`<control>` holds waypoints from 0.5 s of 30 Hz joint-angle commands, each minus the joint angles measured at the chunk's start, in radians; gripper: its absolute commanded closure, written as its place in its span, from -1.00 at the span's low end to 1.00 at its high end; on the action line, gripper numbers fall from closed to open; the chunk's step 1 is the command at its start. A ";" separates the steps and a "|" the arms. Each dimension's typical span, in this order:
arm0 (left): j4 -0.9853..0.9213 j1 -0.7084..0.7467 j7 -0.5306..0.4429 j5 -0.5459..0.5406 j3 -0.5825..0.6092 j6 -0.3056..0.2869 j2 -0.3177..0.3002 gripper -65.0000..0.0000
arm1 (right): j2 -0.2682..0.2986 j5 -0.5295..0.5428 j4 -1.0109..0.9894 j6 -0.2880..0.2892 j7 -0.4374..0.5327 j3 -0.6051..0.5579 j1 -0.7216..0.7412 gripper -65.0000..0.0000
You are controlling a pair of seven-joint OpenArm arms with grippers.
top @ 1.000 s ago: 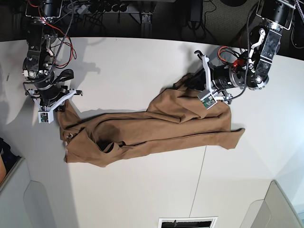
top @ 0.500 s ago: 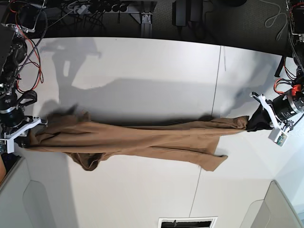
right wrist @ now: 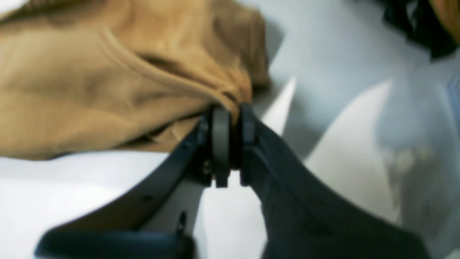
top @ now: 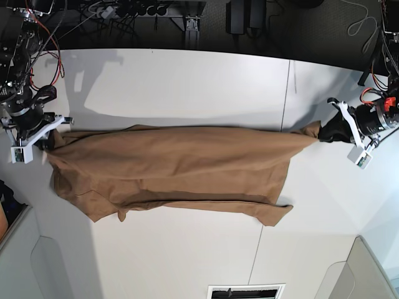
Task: Layout the t-shirt on the table in an organized manner, then fold the t-shirt properly
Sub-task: 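Adjust both grippers' grip on the shirt's shoulder corners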
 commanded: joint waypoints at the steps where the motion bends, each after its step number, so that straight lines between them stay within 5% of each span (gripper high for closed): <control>1: 0.016 0.010 -0.015 -0.015 -0.010 -0.004 -0.023 1.00 | 0.014 0.008 0.016 0.002 0.023 0.006 -0.003 1.00; 3: 0.016 0.043 -0.016 -0.015 -0.010 -0.004 -0.023 1.00 | 0.014 0.008 0.016 0.003 0.023 0.006 -0.024 0.69; 5: 0.016 0.063 -0.016 -0.014 -0.010 -0.004 -0.023 0.70 | 0.014 0.008 0.016 -0.006 0.023 0.006 -0.039 0.19; 7: 0.016 0.073 -0.018 -0.014 -0.010 -0.004 -0.023 0.40 | 0.014 0.008 0.016 -0.011 0.022 0.006 -0.052 -0.09; 9: 0.016 0.080 -0.026 -0.014 -0.010 -0.004 -0.023 0.21 | 0.014 0.018 0.017 -0.011 0.001 0.006 -0.069 -0.11; 15: 0.016 0.079 -0.026 0.029 -0.010 -0.004 -0.023 0.19 | 0.014 0.096 0.018 -0.009 -0.003 0.006 -0.154 -0.11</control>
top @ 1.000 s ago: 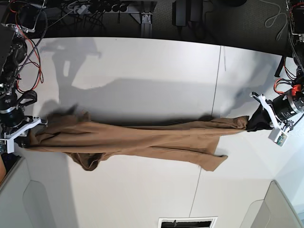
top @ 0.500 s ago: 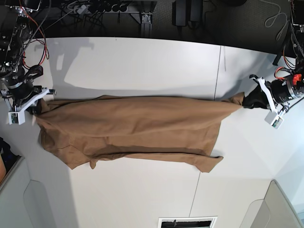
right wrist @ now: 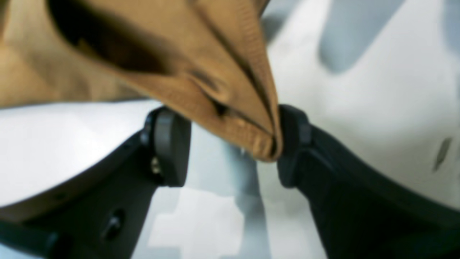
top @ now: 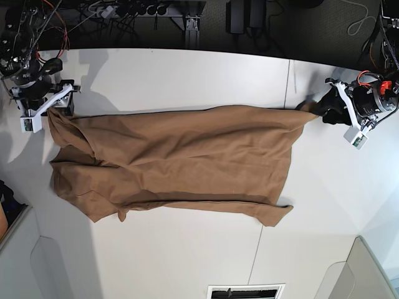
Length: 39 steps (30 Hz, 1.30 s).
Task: Layout the t-shirt on the table in an organized manner, then fold the t-shirt properly
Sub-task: 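Adjust both grippers' grip on the shirt's shoulder corners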
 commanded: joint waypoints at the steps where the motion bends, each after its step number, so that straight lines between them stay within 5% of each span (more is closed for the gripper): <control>1: 0.016 -0.008 -0.017 -0.014 -0.011 -0.005 -0.025 0.19 | 0.013 0.021 0.018 0.004 0.022 0.006 -0.008 -0.11; 11: 0.016 -0.008 -0.082 -0.035 -0.101 -0.005 -0.027 0.19 | -0.069 0.024 0.041 0.018 0.042 0.077 -0.090 -0.11; 19: 0.016 -0.008 -0.080 -0.108 -0.141 -0.005 -0.026 0.19 | -0.067 0.035 0.095 0.037 0.077 0.204 -0.071 -0.11; 26: 0.016 -0.002 -0.073 -0.111 -0.132 -0.005 -0.024 0.19 | -0.063 0.034 0.066 0.071 0.107 0.186 -0.050 -0.11; 30: 0.016 0.019 -0.074 -0.109 -0.111 -0.005 -0.024 -0.05 | -0.063 0.034 0.060 0.069 0.142 0.158 -0.050 -0.11; 35: 0.016 0.068 -0.079 -0.108 -0.061 -0.005 -0.024 -0.07 | -0.069 0.019 0.059 0.069 0.145 0.133 -0.032 -0.11; 39: 0.016 0.069 -0.139 -0.029 -0.035 -0.005 -0.004 -0.12 | -0.069 0.002 0.018 0.069 0.145 0.106 0.021 -0.11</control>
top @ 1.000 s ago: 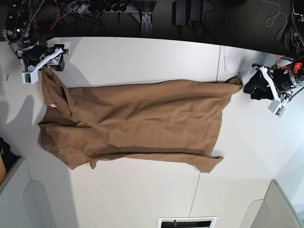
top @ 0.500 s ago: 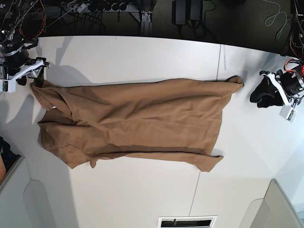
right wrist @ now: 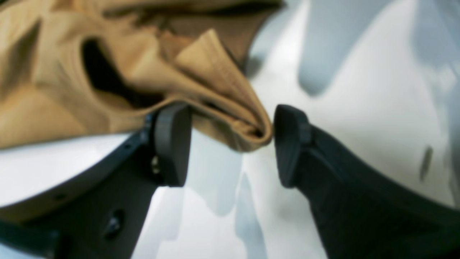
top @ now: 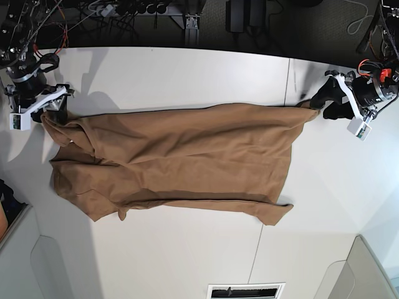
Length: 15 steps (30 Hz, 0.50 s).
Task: Layout the t-shirt on the table in an organized manner, then fold the t-shirt properly
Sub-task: 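Adjust both grippers' grip on the shirt's shoulder corners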
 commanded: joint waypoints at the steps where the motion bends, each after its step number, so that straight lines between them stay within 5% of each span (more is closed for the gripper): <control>1: 0.015 -0.005 -0.027 0.013 -0.010 -0.006 -0.004 -0.14 | 0.013 0.003 -0.015 0.001 0.022 -0.006 0.023 -0.11; 6: 0.015 -0.006 -0.117 0.098 -0.010 -0.006 0.048 -0.16 | 0.013 0.004 -0.127 0.004 0.022 -0.049 0.089 -0.11; 15: 0.015 -0.016 -0.140 0.139 -0.010 -0.006 0.129 -0.16 | 0.013 0.004 -0.145 0.004 0.019 -0.066 0.102 -0.11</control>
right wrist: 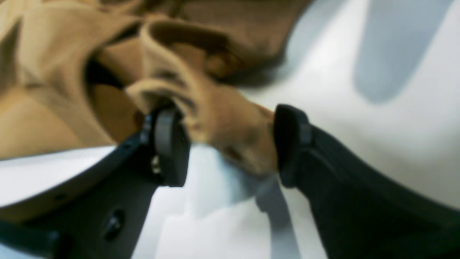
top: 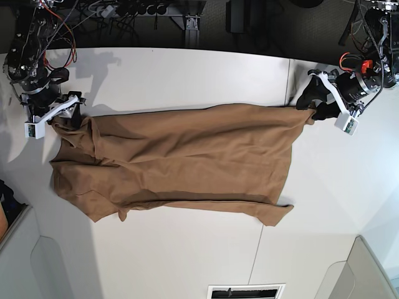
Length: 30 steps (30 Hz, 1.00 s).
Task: Layout the t-shirt on the table in an organized manner, then fold the t-shirt properly
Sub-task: 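Adjust both grippers' grip on the shirt's shoulder corners, then lift the shirt by both corners and swing it across the table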
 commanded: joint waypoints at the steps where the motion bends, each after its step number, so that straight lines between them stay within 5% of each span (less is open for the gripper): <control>1: 0.016 -0.014 -0.024 -0.003 -0.009 -0.006 -0.008 -0.16 | 0.013 0.009 0.016 0.005 0.021 0.004 0.012 -0.11; 4: 0.015 -0.016 -0.034 0.001 -0.009 -0.006 0.003 -0.16 | 0.013 0.009 0.014 0.005 0.023 0.004 0.012 -0.08; 7: 0.015 -0.016 -0.052 0.002 -0.004 -0.006 0.005 -0.08 | 0.013 0.009 0.005 0.004 0.024 -0.001 0.012 0.32; 11: 0.015 -0.016 -0.058 0.002 0.020 -0.006 0.005 1.00 | 0.013 0.008 -0.001 0.007 0.045 -0.002 0.012 1.00; 16: 0.019 -0.015 -0.029 -0.033 0.001 -0.006 0.005 1.00 | 0.014 0.027 0.000 0.100 0.023 -0.002 0.012 1.00; 21: 0.076 0.016 0.033 -0.129 -0.139 -0.006 0.005 1.00 | 0.016 0.144 0.051 0.167 -0.053 0.014 -0.048 1.00; 25: 0.141 0.069 0.098 -0.215 -0.260 -0.006 0.005 1.00 | 0.016 0.258 0.138 0.194 -0.055 0.037 -0.160 1.00; 30: 0.241 0.138 0.139 -0.331 -0.386 -0.006 0.006 1.00 | 0.016 0.272 0.300 0.207 -0.067 0.072 -0.279 1.00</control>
